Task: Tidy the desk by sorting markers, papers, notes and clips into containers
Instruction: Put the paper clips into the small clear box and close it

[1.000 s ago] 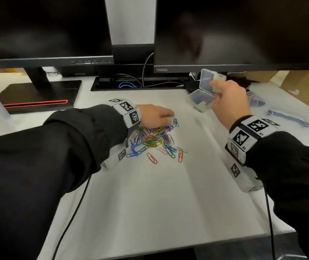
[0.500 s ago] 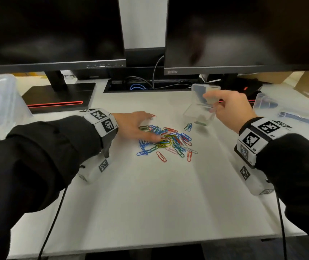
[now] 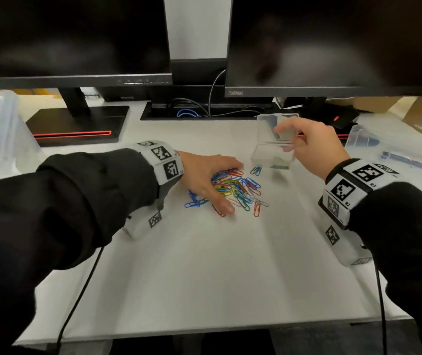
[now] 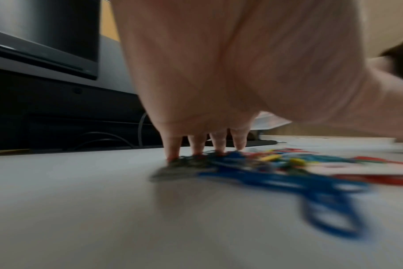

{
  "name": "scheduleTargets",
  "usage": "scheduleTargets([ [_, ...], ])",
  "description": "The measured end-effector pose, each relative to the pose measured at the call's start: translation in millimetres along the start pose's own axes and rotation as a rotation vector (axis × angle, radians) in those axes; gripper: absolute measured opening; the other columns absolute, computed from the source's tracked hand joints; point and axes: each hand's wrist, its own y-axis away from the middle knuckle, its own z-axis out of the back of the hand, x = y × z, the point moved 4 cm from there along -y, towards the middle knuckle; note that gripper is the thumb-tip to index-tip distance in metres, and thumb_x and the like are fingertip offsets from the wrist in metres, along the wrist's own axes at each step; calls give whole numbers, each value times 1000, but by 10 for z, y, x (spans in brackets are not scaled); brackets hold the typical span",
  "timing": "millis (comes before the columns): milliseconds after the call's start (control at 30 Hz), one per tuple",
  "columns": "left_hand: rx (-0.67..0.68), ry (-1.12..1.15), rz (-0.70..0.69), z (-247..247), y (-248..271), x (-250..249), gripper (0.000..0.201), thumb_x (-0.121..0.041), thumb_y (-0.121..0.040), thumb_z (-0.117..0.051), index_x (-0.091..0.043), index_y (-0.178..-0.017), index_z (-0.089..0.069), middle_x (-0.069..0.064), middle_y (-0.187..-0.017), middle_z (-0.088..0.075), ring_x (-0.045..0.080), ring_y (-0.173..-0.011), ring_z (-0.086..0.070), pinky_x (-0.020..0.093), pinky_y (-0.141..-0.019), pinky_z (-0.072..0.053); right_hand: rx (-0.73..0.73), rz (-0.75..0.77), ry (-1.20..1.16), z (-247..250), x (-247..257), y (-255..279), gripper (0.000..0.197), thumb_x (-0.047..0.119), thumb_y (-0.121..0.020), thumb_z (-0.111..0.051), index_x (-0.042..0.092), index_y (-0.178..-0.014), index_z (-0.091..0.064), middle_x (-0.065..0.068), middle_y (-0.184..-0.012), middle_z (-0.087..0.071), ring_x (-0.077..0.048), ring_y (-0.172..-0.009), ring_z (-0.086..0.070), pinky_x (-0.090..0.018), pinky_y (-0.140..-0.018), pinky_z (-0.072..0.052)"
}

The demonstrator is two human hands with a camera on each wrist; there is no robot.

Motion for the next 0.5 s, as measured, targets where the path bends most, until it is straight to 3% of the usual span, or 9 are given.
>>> scheduleTargets([
  [67,-25,-28,-100,-81,38,-88,96,-54,-68,-72,-29,-145,-22,-12,-149,-26,5,-135,-26,23,-115,-17,-7,-5,-18,0,-8,0,41,-3,-91,-40,21,-118,-60,-12,-120,-58,-23,-101,-58,-22,-82,-40],
  [167,-84,-59,-176,-85,103,-111,69,-46,-79,-66,-32,-140,-36,-10,-148,-34,6,-133,-33,16,-110,-20,12,2,-8,-15,-4,5,39,6,-95,-42,23,-128,-54,-11,-116,-59,-16,-93,-52,-22,-82,-37],
  [300,-193,-64,-207,1,143,-136,34,-33,-86,-63,-29,-120,-61,-5,-125,-59,10,-111,-54,29,-102,-41,46,-1,-35,-39,-3,0,38,11,-95,-46,23,-131,-50,-9,-109,-62,-15,-84,-57,-22,-79,-41],
  [400,-260,-60,-172,32,147,-134,26,-24,-86,-63,-24,-111,-68,-3,-114,-66,11,-100,-59,23,-95,-44,48,-2,-65,-52,-7,-10,38,16,-94,-48,23,-131,-50,-7,-107,-62,-11,-70,-61,-27,-77,-50],
  [500,-334,-79,-155,83,154,-134,23,-20,-86,-64,-18,-107,-69,-1,-108,-69,8,-89,-57,15,-87,-42,40,-12,-66,-50,-31,-24,37,15,-94,-49,24,-130,-51,-5,-102,-62,-6,-66,-60,-28,-77,-52],
])
